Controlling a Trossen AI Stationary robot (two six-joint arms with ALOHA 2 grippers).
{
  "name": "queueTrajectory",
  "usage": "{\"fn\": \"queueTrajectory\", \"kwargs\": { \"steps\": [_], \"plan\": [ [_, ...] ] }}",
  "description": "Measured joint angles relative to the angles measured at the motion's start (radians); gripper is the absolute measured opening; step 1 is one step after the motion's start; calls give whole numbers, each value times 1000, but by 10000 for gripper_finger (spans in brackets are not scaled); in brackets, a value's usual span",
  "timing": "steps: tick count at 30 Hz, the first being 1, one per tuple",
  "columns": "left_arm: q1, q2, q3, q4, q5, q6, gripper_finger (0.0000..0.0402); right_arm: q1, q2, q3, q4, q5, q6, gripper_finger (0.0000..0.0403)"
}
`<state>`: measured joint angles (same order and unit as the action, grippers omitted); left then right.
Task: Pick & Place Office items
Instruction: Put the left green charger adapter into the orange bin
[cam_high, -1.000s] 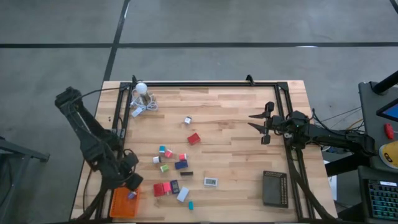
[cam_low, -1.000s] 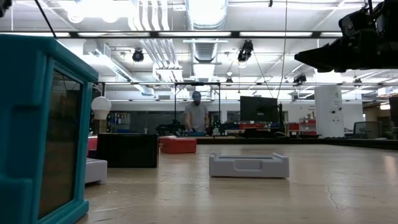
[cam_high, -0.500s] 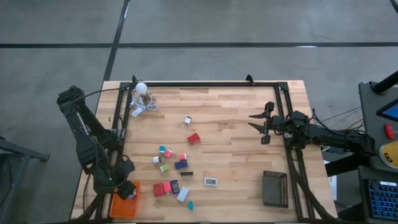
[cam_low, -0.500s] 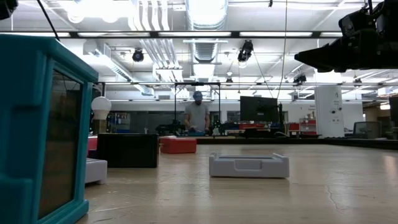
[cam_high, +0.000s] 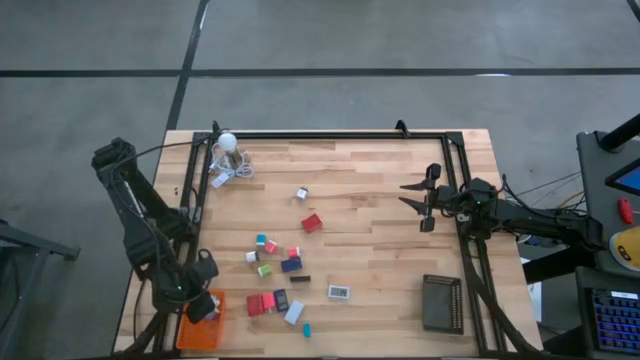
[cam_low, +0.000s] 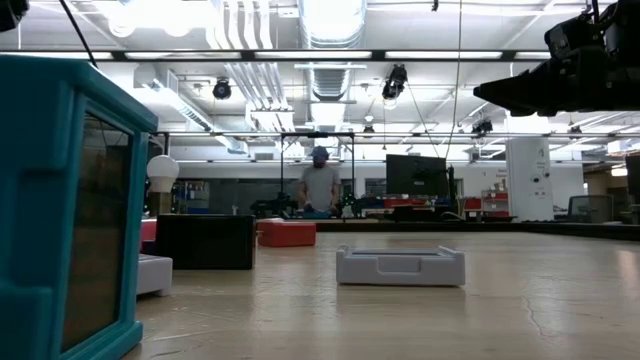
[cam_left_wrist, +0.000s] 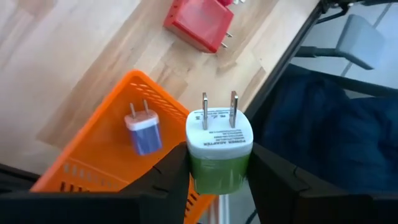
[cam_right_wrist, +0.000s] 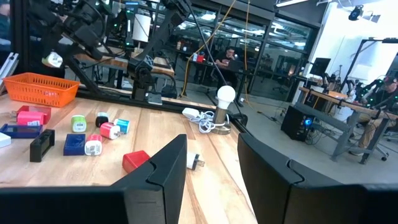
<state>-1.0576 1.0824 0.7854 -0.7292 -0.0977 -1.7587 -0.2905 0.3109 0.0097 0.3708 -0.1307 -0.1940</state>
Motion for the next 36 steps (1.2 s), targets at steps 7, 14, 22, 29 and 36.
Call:
{"fn": "queueTrajectory", "kwargs": {
  "steps": [7,14,22,29,36],
  "plan": [
    [0,0,-18,-12,0,13,140,0,0,0,0,0,0,139],
    [0,0,-23,-10,43,38,140,0,0,0,0,0,0,139],
    [0,14,-23,35,84,87,140,0,0,0,0,0,0,139],
    [0,57,-23,57,177,93,140,0,0,0,0,0,0,139],
    [0,120,-69,103,253,125,140,0,0,0,0,0,0,139]
  ]
}}
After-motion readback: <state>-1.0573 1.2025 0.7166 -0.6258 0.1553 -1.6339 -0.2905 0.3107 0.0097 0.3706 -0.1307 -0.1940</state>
